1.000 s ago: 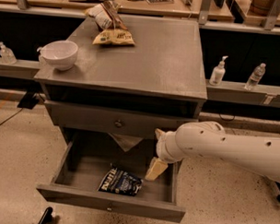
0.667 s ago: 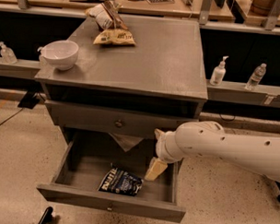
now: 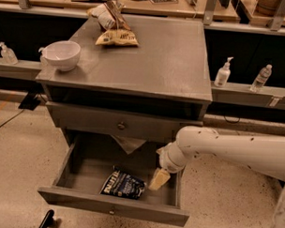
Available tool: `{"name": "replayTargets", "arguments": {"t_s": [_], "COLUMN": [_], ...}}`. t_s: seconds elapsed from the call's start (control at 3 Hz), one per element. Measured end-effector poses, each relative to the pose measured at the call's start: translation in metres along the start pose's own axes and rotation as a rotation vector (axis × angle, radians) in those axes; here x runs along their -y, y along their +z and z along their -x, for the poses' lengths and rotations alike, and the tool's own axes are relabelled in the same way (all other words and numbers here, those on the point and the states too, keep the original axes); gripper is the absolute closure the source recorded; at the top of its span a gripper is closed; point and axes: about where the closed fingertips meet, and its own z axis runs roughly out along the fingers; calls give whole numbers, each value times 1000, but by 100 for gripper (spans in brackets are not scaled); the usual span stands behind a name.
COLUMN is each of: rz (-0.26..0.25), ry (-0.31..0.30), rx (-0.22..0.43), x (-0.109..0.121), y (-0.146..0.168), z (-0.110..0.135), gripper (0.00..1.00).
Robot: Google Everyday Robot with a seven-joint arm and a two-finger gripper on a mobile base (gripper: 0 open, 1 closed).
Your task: Pick blue chip bag from middle drawer and place on counter
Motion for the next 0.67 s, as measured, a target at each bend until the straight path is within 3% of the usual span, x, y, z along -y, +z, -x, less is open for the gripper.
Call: {"name": "replayTargets", "arguments": {"t_s": [0.33, 0.67], "rz": [78, 93], "ry": [47, 55], "rx": [-50, -73], "x": [-12, -22], "y": [47, 108], "z": [-25, -41], "gripper": [27, 28]}}
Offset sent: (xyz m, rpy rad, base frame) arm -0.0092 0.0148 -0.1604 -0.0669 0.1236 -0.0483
